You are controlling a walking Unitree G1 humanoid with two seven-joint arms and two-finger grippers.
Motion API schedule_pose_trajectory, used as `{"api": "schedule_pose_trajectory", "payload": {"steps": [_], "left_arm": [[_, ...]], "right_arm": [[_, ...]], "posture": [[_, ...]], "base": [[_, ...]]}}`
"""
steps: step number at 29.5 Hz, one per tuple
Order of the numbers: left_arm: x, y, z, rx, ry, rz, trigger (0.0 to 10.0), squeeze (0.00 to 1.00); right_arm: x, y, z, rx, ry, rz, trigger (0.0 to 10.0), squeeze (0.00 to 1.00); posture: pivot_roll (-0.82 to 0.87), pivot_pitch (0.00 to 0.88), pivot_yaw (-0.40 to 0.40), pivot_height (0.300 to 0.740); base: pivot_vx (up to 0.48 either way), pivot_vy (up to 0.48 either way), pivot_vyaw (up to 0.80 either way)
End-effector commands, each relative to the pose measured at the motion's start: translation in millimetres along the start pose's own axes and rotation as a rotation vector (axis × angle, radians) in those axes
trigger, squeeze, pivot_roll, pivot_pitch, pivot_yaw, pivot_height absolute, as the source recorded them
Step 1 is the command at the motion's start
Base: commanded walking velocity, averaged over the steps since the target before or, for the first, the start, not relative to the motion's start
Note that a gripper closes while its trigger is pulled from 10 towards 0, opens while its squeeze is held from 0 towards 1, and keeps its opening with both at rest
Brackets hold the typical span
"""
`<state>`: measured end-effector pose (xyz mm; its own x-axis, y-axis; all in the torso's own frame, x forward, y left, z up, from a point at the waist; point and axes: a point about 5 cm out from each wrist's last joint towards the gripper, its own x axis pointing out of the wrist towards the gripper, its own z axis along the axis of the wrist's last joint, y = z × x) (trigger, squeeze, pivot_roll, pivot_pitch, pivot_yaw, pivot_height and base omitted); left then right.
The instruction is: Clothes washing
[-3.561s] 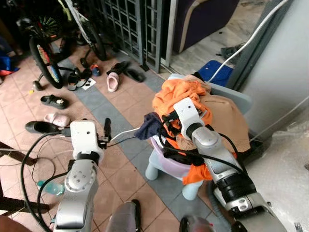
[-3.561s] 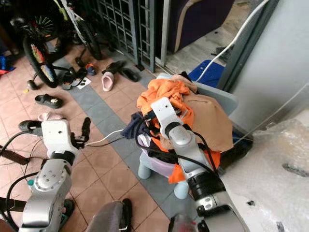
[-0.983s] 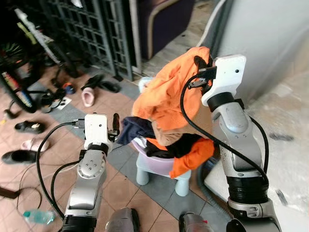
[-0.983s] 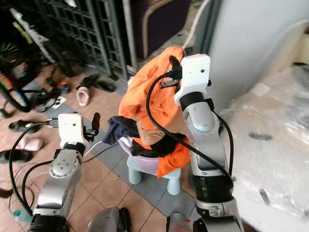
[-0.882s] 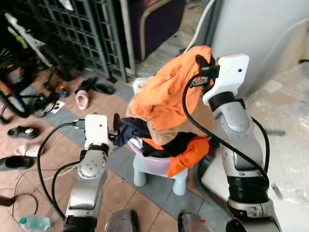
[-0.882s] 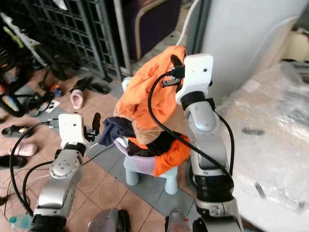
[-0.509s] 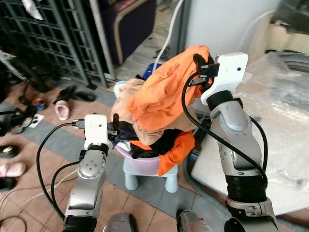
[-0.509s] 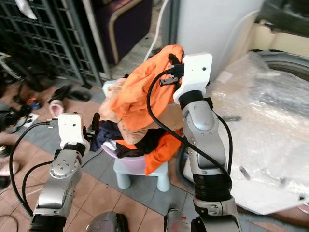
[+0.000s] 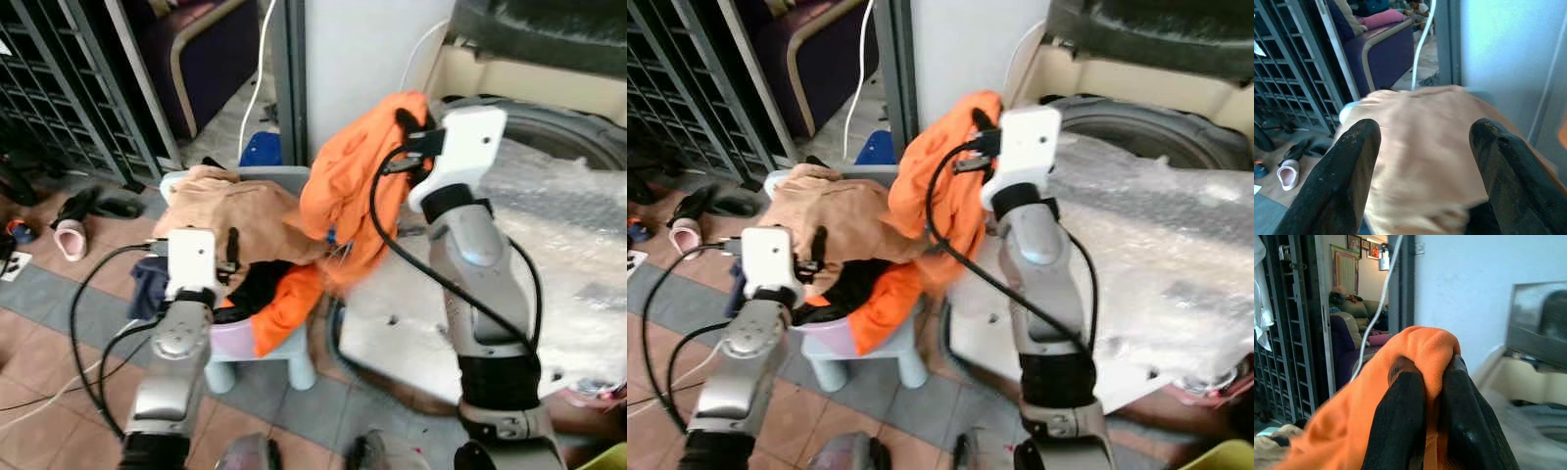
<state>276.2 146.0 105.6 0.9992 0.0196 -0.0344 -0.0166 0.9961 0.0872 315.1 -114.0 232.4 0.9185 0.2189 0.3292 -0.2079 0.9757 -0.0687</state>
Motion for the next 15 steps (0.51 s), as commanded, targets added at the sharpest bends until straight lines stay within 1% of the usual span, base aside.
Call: {"api": "schedule_pose_trajectory", "payload": {"steps": [1,4,7,8,12,15], "left_arm": [[0.1,-3.0,-0.9,-0.001,0.003,-0.006,10.0,0.00],[0.6,-3.1,-0.6,-0.003,0.001,-0.006,10.0,0.00],[0.0,-3.8,2.1,-0.025,-0.018,-0.010,10.0,0.00],[0.1,-3.8,2.2,-0.025,-0.019,-0.009,10.0,0.00],[-0.3,-4.3,5.1,-0.034,-0.045,-0.020,10.0,0.00],[-0.8,-6.3,6.8,-0.043,-0.061,-0.040,10.0,0.00]], "right_arm": [[1.5,-4.8,7.5,-0.013,-0.037,-0.017,10.0,0.00],[0.9,-0.9,6.9,0.015,-0.031,-0.006,10.0,0.00],[-2.7,9.0,6.2,0.012,-0.034,0.031,10.0,0.00],[-3.0,9.7,5.9,0.008,-0.033,0.033,10.0,0.00],[-2.4,8.6,4.7,0.004,-0.027,0.029,10.0,0.00],[2.5,2.1,6.1,-0.023,-0.033,0.024,10.0,0.00]], "posture": [[-0.04,0.042,0.083,0.740],[-0.04,0.042,0.084,0.740],[-0.04,0.042,0.084,0.740],[-0.04,0.041,0.084,0.740],[-0.04,0.041,0.084,0.740],[-0.05,0.040,0.085,0.740]], "base": [[0.000,-0.315,0.00],[0.000,0.000,0.00],[0.000,0.000,0.00],[0.000,0.000,0.00],[0.000,0.000,0.00],[0.000,0.000,0.00]]}}
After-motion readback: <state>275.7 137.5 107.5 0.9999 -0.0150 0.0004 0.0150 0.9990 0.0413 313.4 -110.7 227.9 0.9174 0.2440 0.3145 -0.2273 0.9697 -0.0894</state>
